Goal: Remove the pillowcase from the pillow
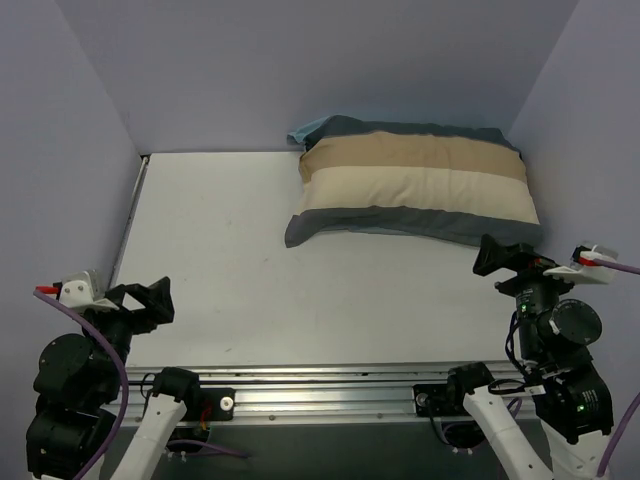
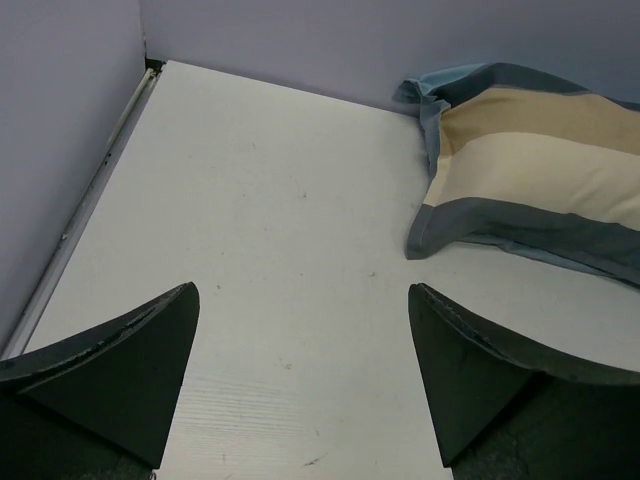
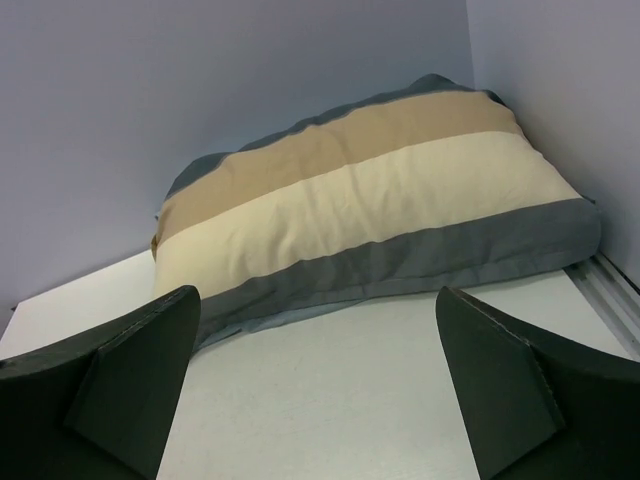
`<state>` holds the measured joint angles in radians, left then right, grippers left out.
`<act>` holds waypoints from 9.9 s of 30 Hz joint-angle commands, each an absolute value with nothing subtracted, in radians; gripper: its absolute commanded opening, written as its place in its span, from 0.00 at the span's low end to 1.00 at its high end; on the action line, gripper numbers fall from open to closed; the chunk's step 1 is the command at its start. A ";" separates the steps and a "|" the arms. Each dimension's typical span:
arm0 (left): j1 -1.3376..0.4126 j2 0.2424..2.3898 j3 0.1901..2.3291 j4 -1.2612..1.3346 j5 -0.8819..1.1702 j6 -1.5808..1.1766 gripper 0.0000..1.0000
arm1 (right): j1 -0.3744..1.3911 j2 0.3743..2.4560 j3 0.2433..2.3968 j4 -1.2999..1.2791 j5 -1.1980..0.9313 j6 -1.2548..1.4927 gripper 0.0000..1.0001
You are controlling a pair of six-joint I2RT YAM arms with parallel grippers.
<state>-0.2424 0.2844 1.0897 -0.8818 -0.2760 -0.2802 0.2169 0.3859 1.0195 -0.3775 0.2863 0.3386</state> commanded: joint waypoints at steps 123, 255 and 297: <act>-0.675 0.890 0.708 -0.401 -0.040 -0.718 0.97 | 0.229 1.307 0.894 0.151 -0.258 0.463 1.00; -0.664 1.024 0.992 -0.496 -0.167 -0.635 0.98 | 0.460 1.078 0.983 -0.216 0.182 0.385 0.98; -1.085 1.180 1.031 -0.296 -0.364 -0.715 0.87 | 0.376 1.407 1.241 -0.024 0.196 0.258 0.96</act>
